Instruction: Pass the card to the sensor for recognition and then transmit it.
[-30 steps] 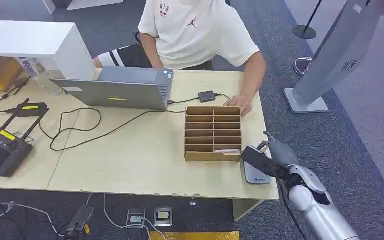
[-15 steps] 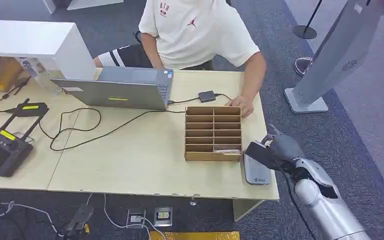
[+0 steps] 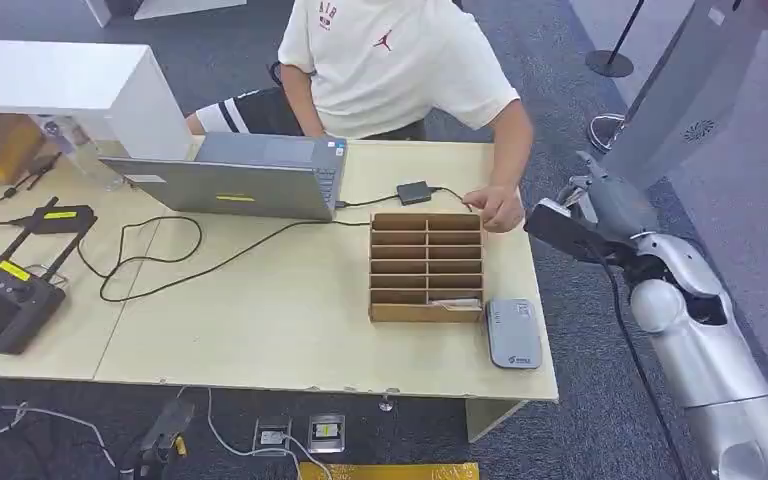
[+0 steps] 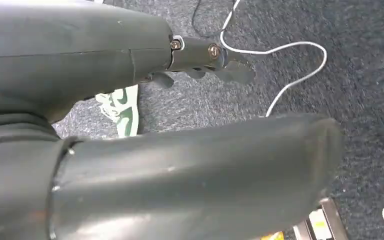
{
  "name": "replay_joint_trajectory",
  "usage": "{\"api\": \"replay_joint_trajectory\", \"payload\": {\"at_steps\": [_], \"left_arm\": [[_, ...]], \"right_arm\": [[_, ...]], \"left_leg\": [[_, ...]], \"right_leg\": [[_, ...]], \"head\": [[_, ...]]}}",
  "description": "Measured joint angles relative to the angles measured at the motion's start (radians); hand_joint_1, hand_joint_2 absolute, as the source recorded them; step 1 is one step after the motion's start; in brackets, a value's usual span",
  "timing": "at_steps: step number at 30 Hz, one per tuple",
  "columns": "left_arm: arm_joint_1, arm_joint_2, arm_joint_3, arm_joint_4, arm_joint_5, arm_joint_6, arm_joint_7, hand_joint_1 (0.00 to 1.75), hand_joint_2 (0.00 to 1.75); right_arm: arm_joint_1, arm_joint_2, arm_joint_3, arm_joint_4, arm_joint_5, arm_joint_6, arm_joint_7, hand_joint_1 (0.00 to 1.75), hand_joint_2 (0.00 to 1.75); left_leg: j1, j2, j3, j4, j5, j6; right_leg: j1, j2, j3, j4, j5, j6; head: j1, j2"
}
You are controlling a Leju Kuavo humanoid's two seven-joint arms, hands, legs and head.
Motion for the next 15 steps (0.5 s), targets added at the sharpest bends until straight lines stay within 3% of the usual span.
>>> {"api": "replay_joint_trajectory", "payload": {"at_steps": [7, 15], "left_arm": [[-0.020, -0.006, 0.000, 0.001, -0.030, -0.019, 0.000, 0.00, 0.00], [-0.043, -0.014, 0.000, 0.001, -0.057, -0.032, 0.006, 0.00, 0.00]], "right_arm": [[-0.110, 0.023, -0.004, 0.078, 0.034, -0.022, -0.051, 1.75, 1.75], [-0.163, 0.076, 0.012, 0.230, 0.038, -0.080, -0.056, 1.75, 1.75]], "left_leg": [[0.000, 0.000, -0.001, 0.000, 0.000, 0.000], [0.000, -0.001, -0.001, 0.000, 0.000, 0.000]], "right_leg": [[0.000, -0.001, 0.000, 0.000, 0.000, 0.000], [0.000, -0.001, 0.000, 0.000, 0.000, 0.000]], "head": [[0.000, 0.000], [0.000, 0.000]]}}
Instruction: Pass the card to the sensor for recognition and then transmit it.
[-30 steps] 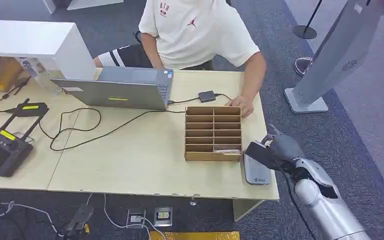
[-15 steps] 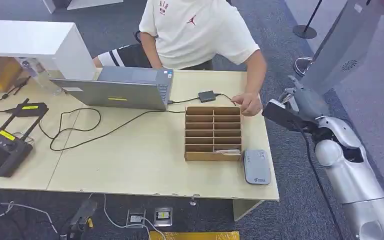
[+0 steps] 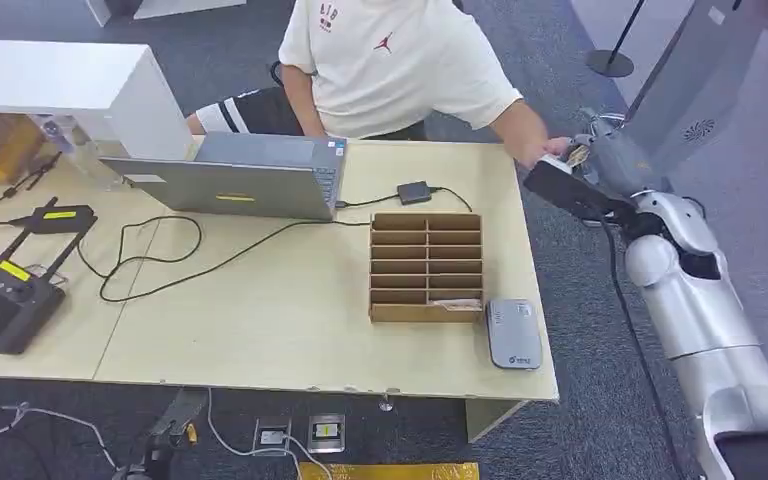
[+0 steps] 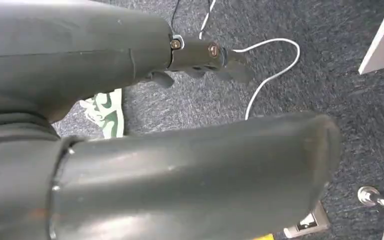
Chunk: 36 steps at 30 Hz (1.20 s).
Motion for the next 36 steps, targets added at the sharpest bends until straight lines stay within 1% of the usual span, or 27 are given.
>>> {"api": "replay_joint_trajectory", "payload": {"at_steps": [5, 6, 7, 14, 17, 20, 23, 26, 28, 32, 36], "left_arm": [[0.001, 0.001, 0.000, 0.000, 0.000, 0.001, 0.005, 0.00, 0.00], [0.002, 0.001, 0.000, 0.000, 0.000, 0.001, 0.005, 0.00, 0.00], [0.003, 0.002, 0.000, 0.000, 0.000, 0.002, 0.006, 0.00, 0.00], [0.021, 0.010, 0.000, -0.005, 0.013, 0.009, 0.006, 0.00, 0.00], [0.029, 0.016, 0.000, -0.011, 0.019, 0.014, 0.006, 0.00, 0.00], [0.035, 0.019, 0.000, -0.017, 0.025, 0.021, 0.006, 0.00, 0.00], [0.040, 0.023, 0.000, -0.021, 0.029, 0.031, 0.001, 0.00, 0.00], [0.050, 0.029, 0.000, -0.026, 0.037, 0.043, -0.021, 0.00, 0.00], [0.057, 0.034, 0.000, -0.030, 0.045, 0.051, -0.034, 0.00, 0.00], [0.072, 0.040, 0.000, -0.030, 0.064, 0.069, -0.049, 0.00, 0.00], [0.084, 0.045, 0.000, -0.033, 0.074, 0.077, -0.057, 0.00, 0.00]], "right_arm": [[-0.025, 0.038, 0.012, 0.102, 0.007, -0.020, -0.005, 1.75, 1.75], [-0.028, 0.044, 0.013, 0.117, 0.009, -0.022, -0.006, 0.17, 1.75], [-0.031, 0.050, 0.014, 0.133, 0.011, -0.026, -0.007, 0.00, 1.75], [-0.049, 0.082, 0.027, 0.208, 0.016, -0.073, -0.019, 0.00, 1.75], [-0.058, 0.090, 0.028, 0.221, -0.012, -0.086, -0.024, 0.00, 1.75], [-0.065, 0.095, 0.024, 0.226, -0.096, -0.078, -0.029, 0.00, 1.75], [-0.061, 0.096, 0.009, 0.207, -0.255, -0.035, -0.064, 0.00, 1.75], [-0.042, 0.092, -0.016, 0.141, -0.425, 0.035, -0.073, 0.00, 1.75], [-0.012, 0.083, -0.034, 0.069, -0.515, 0.064, -0.050, 0.00, 1.75], [0.080, 0.065, -0.067, -0.103, -0.602, 0.092, 0.003, 0.00, 1.75], [0.150, 0.052, -0.087, -0.240, -0.626, 0.101, 0.029, 0.00, 1.75]], "left_leg": [[0.000, 0.000, 0.000, 0.000, 0.000, 0.000], [0.000, 0.000, 0.000, 0.000, 0.000, 0.000], [0.000, 0.000, 0.000, 0.000, 0.000, 0.000], [0.000, 0.000, 0.000, 0.000, 0.000, 0.000], [0.000, 0.000, 0.000, 0.000, 0.000, 0.000], [0.000, 0.000, 0.000, 0.000, 0.000, 0.000], [0.000, 0.000, 0.000, 0.000, 0.000, 0.000], [0.000, 0.000, 0.001, 0.000, 0.000, 0.000], [0.000, 0.000, 0.001, 0.000, 0.000, 0.000], [0.000, 0.000, 0.001, 0.000, 0.000, 0.000], [0.000, 0.000, 0.000, 0.000, 0.000, 0.000]], "right_leg": [[0.000, 0.000, 0.000, 0.000, 0.000, 0.000], [0.000, 0.000, 0.000, 0.000, 0.000, 0.000], [0.000, 0.000, 0.000, 0.000, 0.000, 0.000], [0.000, 0.000, 0.000, 0.000, 0.000, 0.000], [0.000, 0.000, 0.000, 0.000, 0.000, 0.000], [0.000, 0.000, 0.000, 0.000, 0.000, 0.000], [0.000, 0.000, 0.000, 0.000, 0.000, 0.000], [0.000, 0.000, 0.000, 0.000, 0.000, 0.000], [0.000, 0.000, 0.000, 0.000, 0.000, 0.000], [0.000, 0.001, 0.000, 0.000, 0.000, 0.000], [0.000, 0.002, -0.001, 0.000, 0.000, 0.000]], "head": [[0.000, 0.000], [0.000, 0.000], [0.000, 0.000], [0.000, 0.000], [0.000, 0.000], [0.000, 0.000], [0.000, 0.000], [0.000, 0.000], [0.001, 0.000], [0.000, 0.000], [0.000, 0.000]]}}
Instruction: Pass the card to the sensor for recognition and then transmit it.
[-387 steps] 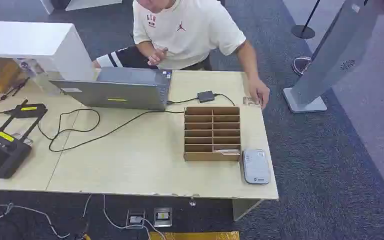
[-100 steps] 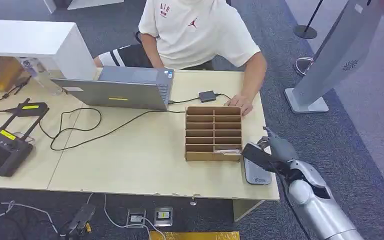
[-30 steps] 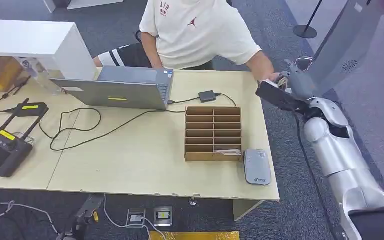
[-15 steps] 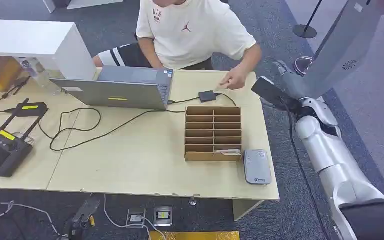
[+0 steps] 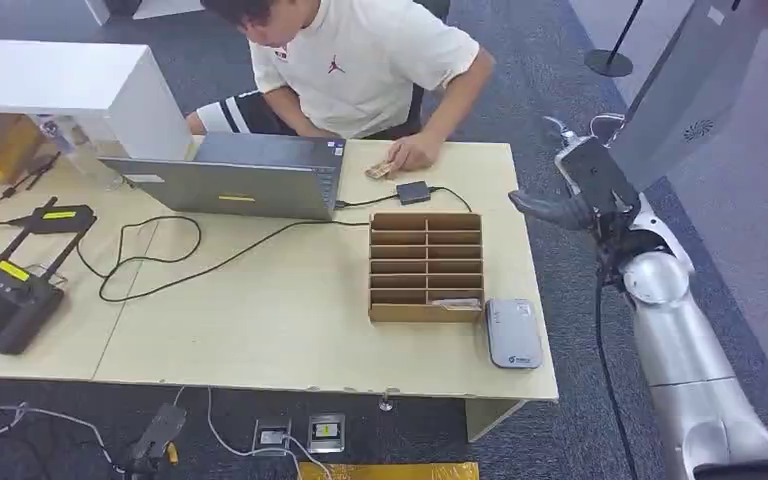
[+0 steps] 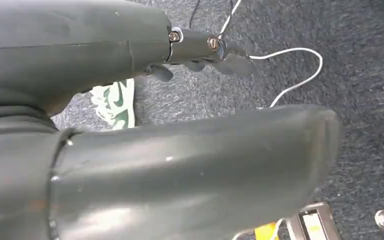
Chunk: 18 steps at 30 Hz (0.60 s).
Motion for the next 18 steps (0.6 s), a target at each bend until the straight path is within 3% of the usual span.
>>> {"api": "replay_joint_trajectory", "payload": {"at_steps": [5, 10, 18], "left_arm": [[0.015, 0.004, 0.000, -0.005, 0.018, 0.023, -0.011, 0.00, 0.00], [0.026, 0.002, 0.000, -0.003, 0.027, 0.039, -0.024, 0.00, 0.00], [0.025, -0.009, 0.000, 0.013, 0.028, 0.037, -0.029, 0.00, 0.00]], "right_arm": [[0.086, -0.014, -0.018, -0.165, -0.107, 0.032, 0.088, 0.00, 1.75], [0.200, -0.034, -0.016, -0.357, -0.107, 0.019, 0.177, 0.00, 1.75], [0.312, -0.060, -0.004, -0.489, -0.049, 0.015, 0.174, 0.00, 1.75]], "left_leg": [[0.000, 0.000, 0.001, 0.000, 0.000, 0.000], [0.000, 0.000, 0.000, 0.000, 0.000, -0.001], [0.000, 0.000, 0.000, 0.000, -0.001, -0.001]], "right_leg": [[0.000, 0.000, 0.001, 0.000, 0.000, 0.000], [0.000, 0.000, 0.000, 0.000, 0.000, 0.000], [0.000, 0.000, 0.000, 0.000, 0.000, 0.000]], "head": [[0.000, 0.000], [0.000, 0.000], [0.000, 0.000]]}}
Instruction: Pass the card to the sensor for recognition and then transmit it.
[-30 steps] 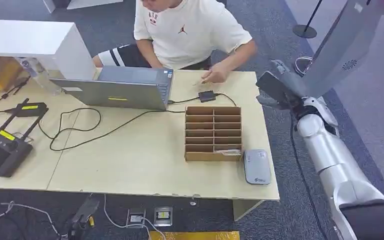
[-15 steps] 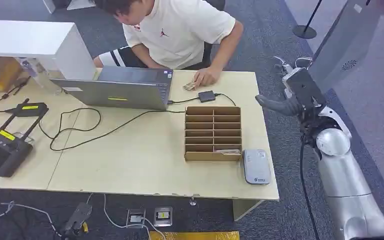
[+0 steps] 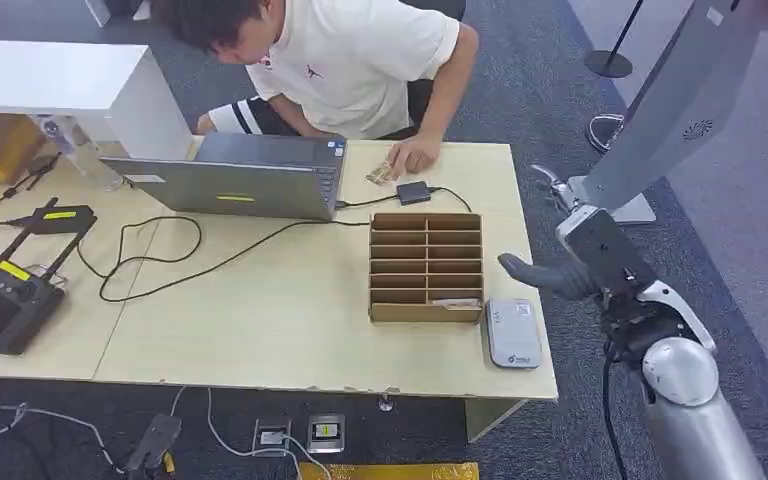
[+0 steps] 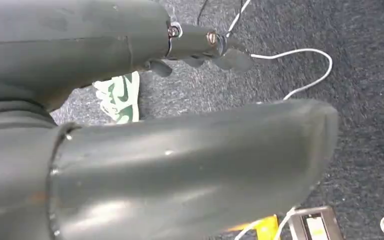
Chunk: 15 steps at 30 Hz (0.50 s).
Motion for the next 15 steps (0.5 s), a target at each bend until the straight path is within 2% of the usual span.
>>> {"api": "replay_joint_trajectory", "payload": {"at_steps": [4, 7, 11, 15], "left_arm": [[-0.001, -0.006, 0.000, 0.014, 0.000, -0.004, 0.000, 0.00, 0.00], [-0.001, -0.011, 0.000, 0.025, 0.000, -0.008, 0.000, 0.00, 0.00], [-0.003, -0.019, 0.000, 0.035, -0.003, -0.010, 0.015, 0.00, 0.00], [-0.003, -0.026, 0.000, 0.041, -0.004, -0.015, 0.028, 0.00, 0.00]], "right_arm": [[0.045, -0.003, 0.022, -0.011, 0.148, -0.051, -0.082, 0.00, 1.75], [0.061, -0.009, 0.048, -0.011, 0.322, -0.099, -0.061, 0.00, 1.75], [0.063, -0.031, 0.099, 0.001, 0.641, -0.146, 0.008, 0.00, 1.75], [0.067, -0.040, 0.137, 0.033, 0.748, -0.145, 0.012, 0.00, 1.75]], "left_leg": [[0.000, 0.000, 0.000, 0.000, 0.000, 0.000], [0.000, 0.000, 0.000, 0.000, 0.000, 0.000], [0.000, 0.000, 0.000, 0.000, 0.000, 0.000], [0.000, 0.000, 0.000, 0.000, 0.000, 0.000]], "right_leg": [[0.000, 0.000, 0.000, 0.000, 0.000, 0.000], [0.000, 0.000, 0.000, 0.000, 0.000, 0.000], [0.000, 0.000, 0.000, 0.000, 0.000, 0.000], [0.000, 0.000, 0.000, 0.000, 0.000, 0.000]], "head": [[0.000, 0.000], [0.000, 0.000], [0.000, 0.000], [0.000, 0.000]]}}
